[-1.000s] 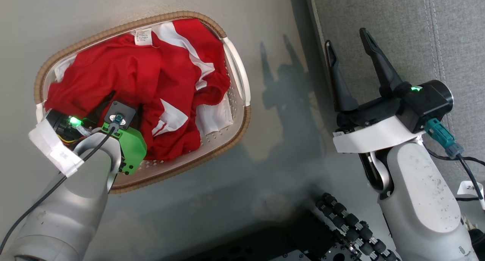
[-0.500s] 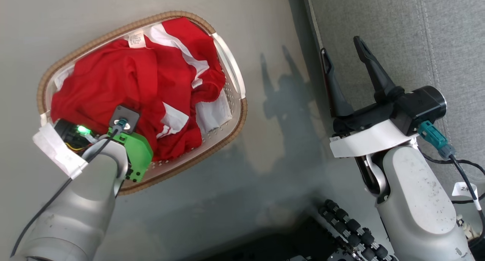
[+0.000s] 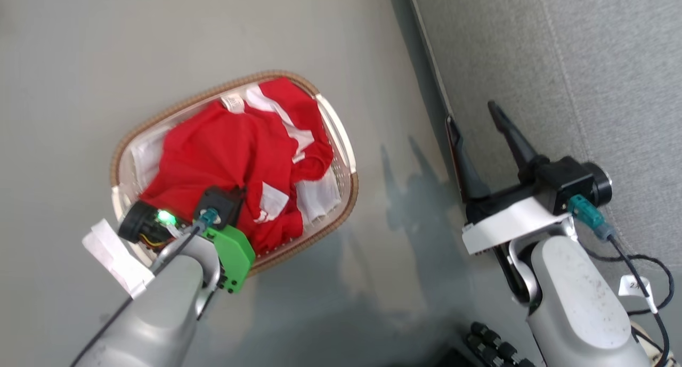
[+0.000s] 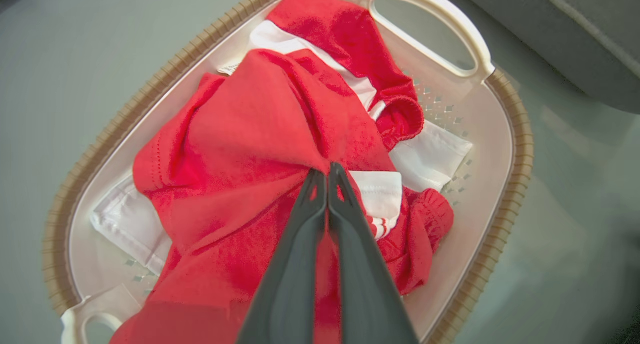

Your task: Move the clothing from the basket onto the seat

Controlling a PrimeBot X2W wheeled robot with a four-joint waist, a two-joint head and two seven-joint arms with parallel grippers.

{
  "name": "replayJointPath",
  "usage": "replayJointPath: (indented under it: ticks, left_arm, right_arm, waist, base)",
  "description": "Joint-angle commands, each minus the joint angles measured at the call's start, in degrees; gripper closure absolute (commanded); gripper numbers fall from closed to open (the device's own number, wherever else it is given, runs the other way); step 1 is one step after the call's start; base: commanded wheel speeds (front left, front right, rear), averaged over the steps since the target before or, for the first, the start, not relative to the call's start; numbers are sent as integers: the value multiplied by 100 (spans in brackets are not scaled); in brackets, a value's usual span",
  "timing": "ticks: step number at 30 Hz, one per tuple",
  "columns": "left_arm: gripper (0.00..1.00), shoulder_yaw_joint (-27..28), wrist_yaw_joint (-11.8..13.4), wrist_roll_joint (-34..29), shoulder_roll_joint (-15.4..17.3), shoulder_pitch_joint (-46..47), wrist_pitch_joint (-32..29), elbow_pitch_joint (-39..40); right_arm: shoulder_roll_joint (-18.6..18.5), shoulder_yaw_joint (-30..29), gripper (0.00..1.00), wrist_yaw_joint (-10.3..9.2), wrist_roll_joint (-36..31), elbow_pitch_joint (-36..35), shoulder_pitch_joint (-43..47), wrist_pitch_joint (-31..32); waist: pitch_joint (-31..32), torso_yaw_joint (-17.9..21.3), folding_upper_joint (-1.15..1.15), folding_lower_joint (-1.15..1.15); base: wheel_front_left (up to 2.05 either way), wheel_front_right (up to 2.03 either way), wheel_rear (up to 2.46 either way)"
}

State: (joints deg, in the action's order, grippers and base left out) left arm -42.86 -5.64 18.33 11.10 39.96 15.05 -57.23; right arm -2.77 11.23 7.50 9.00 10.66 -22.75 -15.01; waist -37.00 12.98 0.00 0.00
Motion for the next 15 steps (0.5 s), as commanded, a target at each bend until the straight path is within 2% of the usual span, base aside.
replayJointPath:
  ticks: [1, 15]
  left_arm:
    - [100, 47, -31, -8, -13, -213, 18, 159]
    - [100, 851, -133, -63, -255, -1456, 19, 1747]
  right_arm:
    - [-24, -21, 0, -2, -27, 80, 152, -25]
    - [-26, -211, 0, -2, -119, 506, 1015, -25]
  waist:
    - [721, -218, 0, 0]
    - [2379, -616, 0, 0]
  base:
    - [0, 0, 0]
    - [0, 0, 0]
